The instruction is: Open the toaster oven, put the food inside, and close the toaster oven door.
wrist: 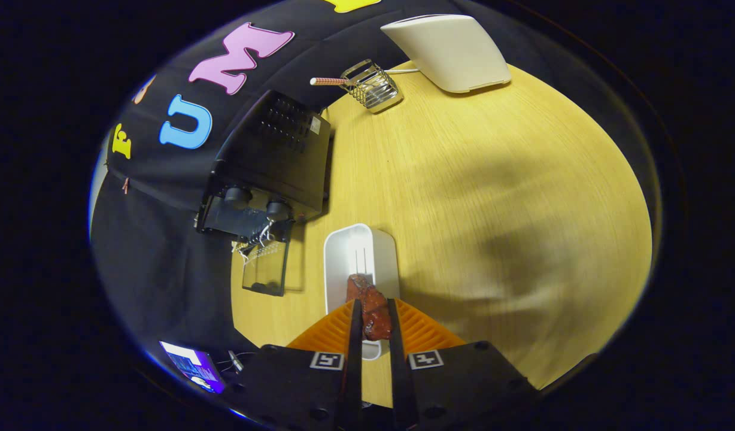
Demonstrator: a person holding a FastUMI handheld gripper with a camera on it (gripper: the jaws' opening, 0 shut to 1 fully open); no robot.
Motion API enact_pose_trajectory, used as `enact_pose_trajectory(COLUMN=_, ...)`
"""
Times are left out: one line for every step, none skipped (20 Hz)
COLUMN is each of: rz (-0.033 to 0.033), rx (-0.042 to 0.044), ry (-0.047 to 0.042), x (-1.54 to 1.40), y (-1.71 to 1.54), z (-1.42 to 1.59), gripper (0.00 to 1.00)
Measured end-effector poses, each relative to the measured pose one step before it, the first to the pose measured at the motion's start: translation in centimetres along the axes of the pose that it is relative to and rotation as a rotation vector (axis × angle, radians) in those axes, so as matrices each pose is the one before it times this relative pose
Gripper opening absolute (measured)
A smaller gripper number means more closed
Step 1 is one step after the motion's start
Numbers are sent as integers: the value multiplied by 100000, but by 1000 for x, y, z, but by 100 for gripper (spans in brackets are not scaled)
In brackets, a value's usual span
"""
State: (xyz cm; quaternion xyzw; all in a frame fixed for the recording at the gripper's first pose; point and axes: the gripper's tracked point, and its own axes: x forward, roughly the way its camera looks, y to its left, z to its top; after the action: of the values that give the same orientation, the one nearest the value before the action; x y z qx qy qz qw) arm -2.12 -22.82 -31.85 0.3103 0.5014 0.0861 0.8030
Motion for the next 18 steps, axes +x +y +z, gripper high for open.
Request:
enact_pose_trajectory(rz=-395, rx=1480, ry=1237, x=145, y=-156, z=-224, gripper=18)
enact_pose_trajectory(rz=-46, rx=1339, ry=-120, x=75, y=212, z=150, gripper=19)
enact_pose_trajectory(rz=-349, rx=641, ry=295, x=-309, y=15, z=52, gripper=16)
enact_pose_trajectory(rz=-291, rx=-36, ry=-779, x=-275, y=137, z=8, gripper=16)
enact_pose_trajectory(rz=472, rx=496, ry=-1310, x=-348, y=182, z=151, gripper=16)
enact_pose_trajectory(rz=1021, rx=1287, ry=-2832, x=-781, y=493, z=349, gripper=16)
enact_pose_trajectory(rz=1190, rx=1220, ry=-4220, x=-682, y=587, z=636, gripper=16)
enact_pose_trajectory(rz=855, rx=1532, ry=-4059, x=-634, y=616, z=671, gripper=16)
enact_pose_trajectory(rz=735, rx=1466, ry=-3396, x=-519, y=699, z=371, gripper=16)
enact_pose_trajectory(rz=427, rx=822, ry=-2759, x=-606, y=722, z=-14, gripper=16)
enact_pose_trajectory(rz=544, rx=744, ry=-2132, x=-476, y=795, z=-137, gripper=16)
enact_pose_trajectory(rz=804, rx=-136, ry=-2204, x=-316, y=956, z=-284, gripper=16)
enact_pose_trajectory(rz=182, rx=-1098, ry=-3175, x=-368, y=876, z=-191, gripper=16)
enact_pose_trajectory(rz=1137, rx=-155, ry=-1871, x=-131, y=1157, z=-401, gripper=16)
enact_pose_trajectory(rz=1790, rx=538, ry=-1421, x=-157, y=1527, z=-830, gripper=16)
enact_pose_trajectory(rz=746, rx=264, ry=-867, x=-15, y=1119, z=-618, gripper=16)
enact_pose_trajectory(rz=732, rx=179, ry=-498, x=-51, y=1073, z=-774, gripper=16)
enact_pose_trajectory(rz=647, rx=104, ry=-818, x=107, y=1163, z=-837, gripper=16)
